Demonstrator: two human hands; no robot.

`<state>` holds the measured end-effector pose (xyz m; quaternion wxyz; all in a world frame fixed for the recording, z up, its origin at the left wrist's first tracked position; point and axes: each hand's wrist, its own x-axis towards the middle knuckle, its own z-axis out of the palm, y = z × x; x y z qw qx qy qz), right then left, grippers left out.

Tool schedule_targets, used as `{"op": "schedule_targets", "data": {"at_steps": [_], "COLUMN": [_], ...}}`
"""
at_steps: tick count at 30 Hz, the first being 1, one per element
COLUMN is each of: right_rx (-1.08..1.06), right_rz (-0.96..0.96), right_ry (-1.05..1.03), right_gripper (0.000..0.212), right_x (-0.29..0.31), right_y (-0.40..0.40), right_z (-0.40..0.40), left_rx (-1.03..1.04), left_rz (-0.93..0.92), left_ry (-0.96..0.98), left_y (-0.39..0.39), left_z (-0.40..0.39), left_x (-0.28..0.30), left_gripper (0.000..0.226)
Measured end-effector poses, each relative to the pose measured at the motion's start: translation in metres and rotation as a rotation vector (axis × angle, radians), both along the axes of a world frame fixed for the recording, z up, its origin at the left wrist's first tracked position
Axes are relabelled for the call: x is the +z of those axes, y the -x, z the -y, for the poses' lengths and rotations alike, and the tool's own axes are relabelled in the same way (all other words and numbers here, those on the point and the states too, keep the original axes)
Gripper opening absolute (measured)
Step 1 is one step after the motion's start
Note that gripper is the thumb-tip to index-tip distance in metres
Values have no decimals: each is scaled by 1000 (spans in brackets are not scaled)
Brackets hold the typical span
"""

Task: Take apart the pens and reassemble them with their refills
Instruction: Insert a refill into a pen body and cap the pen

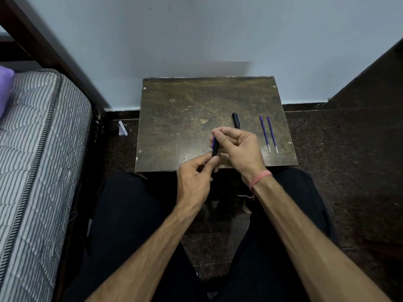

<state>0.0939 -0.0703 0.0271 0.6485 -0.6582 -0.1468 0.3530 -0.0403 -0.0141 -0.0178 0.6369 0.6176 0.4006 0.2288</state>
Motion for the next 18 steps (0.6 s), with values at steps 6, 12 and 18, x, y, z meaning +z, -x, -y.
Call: {"op": "schedule_targets", "data": {"at_steps": [6, 12, 18], "right_rx": [-52, -37, -166], "right_rz": [-2, -54, 534], "right_ry": [-65, -46, 506], "right_gripper": [7, 22, 29], "right_x": [5, 4, 7], "right_y": [-1, -14, -54], "right_z": [-17, -14, -13], "left_rx": [30, -1, 105], "left_rz": [84, 27, -219], "left_ry": [42, 15, -68], "left_y": [-9, -20, -49], "left_z": [-10, -26, -57], "left_x": [8, 17, 28], "left_gripper": [22, 16, 14]}}
